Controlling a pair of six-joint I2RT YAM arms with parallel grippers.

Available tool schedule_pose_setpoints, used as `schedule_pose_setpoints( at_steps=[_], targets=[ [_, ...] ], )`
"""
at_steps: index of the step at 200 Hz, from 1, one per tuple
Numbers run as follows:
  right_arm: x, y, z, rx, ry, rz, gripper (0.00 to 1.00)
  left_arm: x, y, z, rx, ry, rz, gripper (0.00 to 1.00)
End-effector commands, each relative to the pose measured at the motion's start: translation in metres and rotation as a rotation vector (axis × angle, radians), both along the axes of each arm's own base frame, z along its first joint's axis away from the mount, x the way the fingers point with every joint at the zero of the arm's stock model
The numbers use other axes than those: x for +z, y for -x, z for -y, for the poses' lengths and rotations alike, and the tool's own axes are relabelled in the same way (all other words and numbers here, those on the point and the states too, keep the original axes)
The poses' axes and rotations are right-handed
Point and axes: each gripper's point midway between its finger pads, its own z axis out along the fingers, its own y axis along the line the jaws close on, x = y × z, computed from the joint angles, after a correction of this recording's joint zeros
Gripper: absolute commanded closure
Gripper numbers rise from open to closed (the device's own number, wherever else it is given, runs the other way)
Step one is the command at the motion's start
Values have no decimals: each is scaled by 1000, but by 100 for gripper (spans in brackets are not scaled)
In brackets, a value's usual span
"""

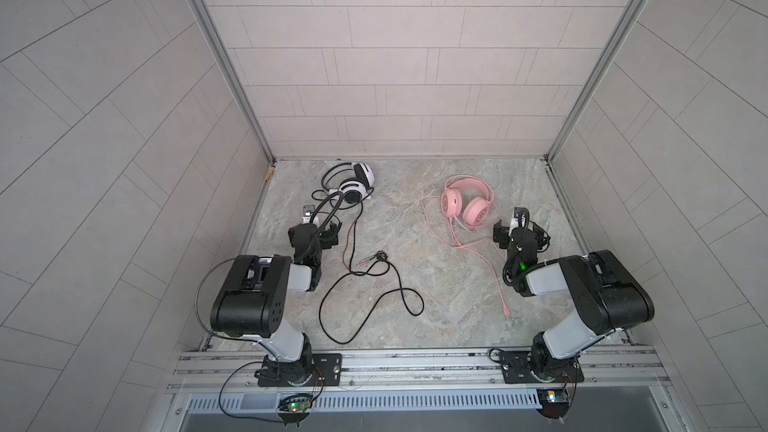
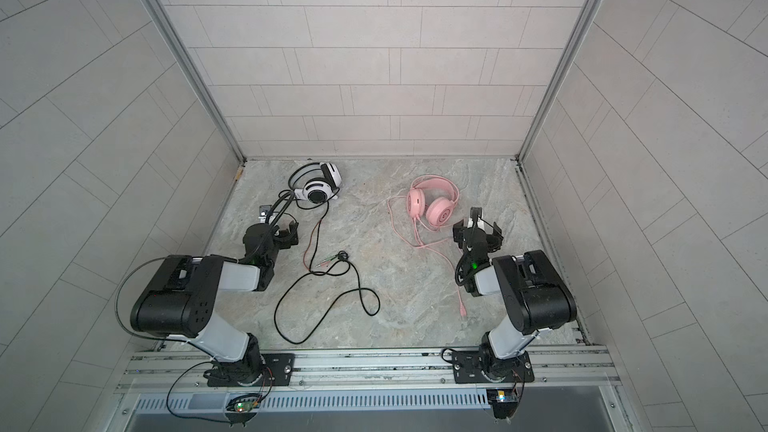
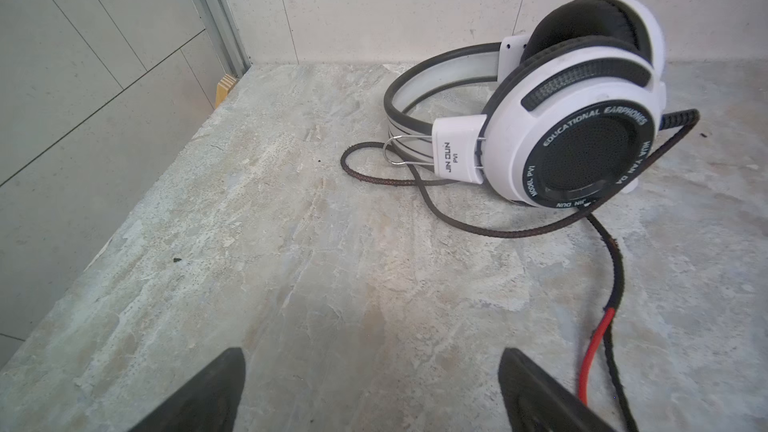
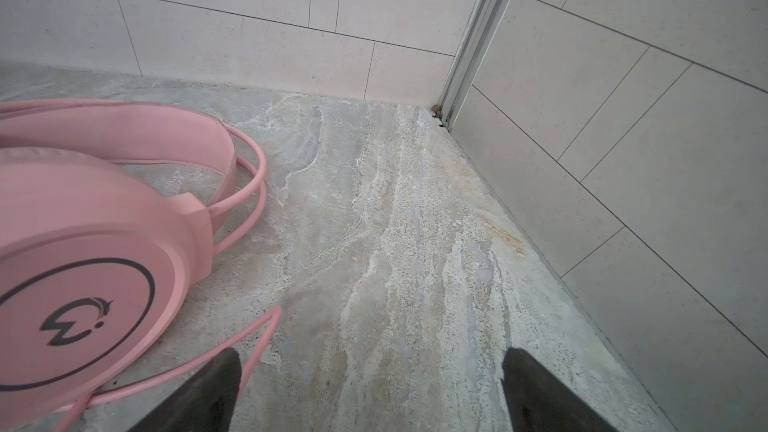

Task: Wrap the headphones

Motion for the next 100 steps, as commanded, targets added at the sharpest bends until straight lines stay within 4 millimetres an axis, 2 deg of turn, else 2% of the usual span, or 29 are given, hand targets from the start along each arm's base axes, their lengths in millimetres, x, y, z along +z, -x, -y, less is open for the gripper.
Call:
schedule_pose_setpoints(
  at_steps=[1,86,100],
  targets=[
    [2,-1,1,-4,2,6,1,10,-5,-1,0,3,30,0],
    [3,-1,1,-4,2,8,1,11,-5,0,-1,2,36,0],
    [4,-1,0,3,2,16,1,16,-6,6,-39,-5,33,0]
  ],
)
